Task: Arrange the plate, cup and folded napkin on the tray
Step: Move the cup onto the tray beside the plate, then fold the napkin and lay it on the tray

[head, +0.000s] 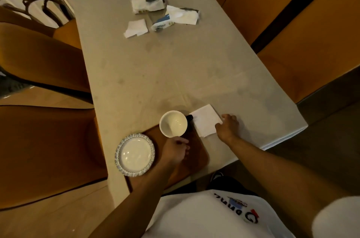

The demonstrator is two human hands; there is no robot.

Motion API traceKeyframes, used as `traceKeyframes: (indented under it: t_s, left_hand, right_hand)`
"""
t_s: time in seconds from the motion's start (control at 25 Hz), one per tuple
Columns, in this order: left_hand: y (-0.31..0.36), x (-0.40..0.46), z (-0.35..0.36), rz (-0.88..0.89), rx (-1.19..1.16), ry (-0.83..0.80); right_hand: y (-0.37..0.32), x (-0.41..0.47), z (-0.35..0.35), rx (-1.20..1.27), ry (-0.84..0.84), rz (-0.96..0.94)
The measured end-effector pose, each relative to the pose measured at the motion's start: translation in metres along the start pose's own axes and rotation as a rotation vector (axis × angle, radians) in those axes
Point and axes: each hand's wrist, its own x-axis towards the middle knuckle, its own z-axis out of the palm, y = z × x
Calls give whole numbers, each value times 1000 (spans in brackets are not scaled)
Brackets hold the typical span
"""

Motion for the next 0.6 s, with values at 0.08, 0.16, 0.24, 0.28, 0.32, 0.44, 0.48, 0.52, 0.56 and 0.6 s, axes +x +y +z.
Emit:
traceKeyframes:
  t_s: [0.08,0.16,0.24,0.28,0.32,0.44,0.48,0.52,0.56,0.6]
  left_hand:
    - [8,1,22,43,34,-85]
    - [18,8,42,67,54,-116]
    - [29,17,56,38,59,-117]
    - [31,21,61,16,62,-116]
    - [33,25,64,5,80,-109]
    - [28,33,66,16,151,-61]
    - [28,34,67,18,166,-40]
    - [27,34,68,22,175,-19]
    - [28,33,69,19,172,1]
    - [28,33,71,19,170,20]
  right_hand:
    - [3,1,-1,26,-33,5]
    - [4,3,0,104,-50,18]
    - [2,3,1,205,-72,68]
    - [2,4,1,276,-85,104]
    - [2,6,2,359,-104,143]
    - [6,6,0,580,-192,223]
    - [8,7,-2,606,-210,225]
    - [12,8,-5,605,-220,211]
    - [16,8,-8,594,-230,190]
    - [19,8,-10,587,-234,170]
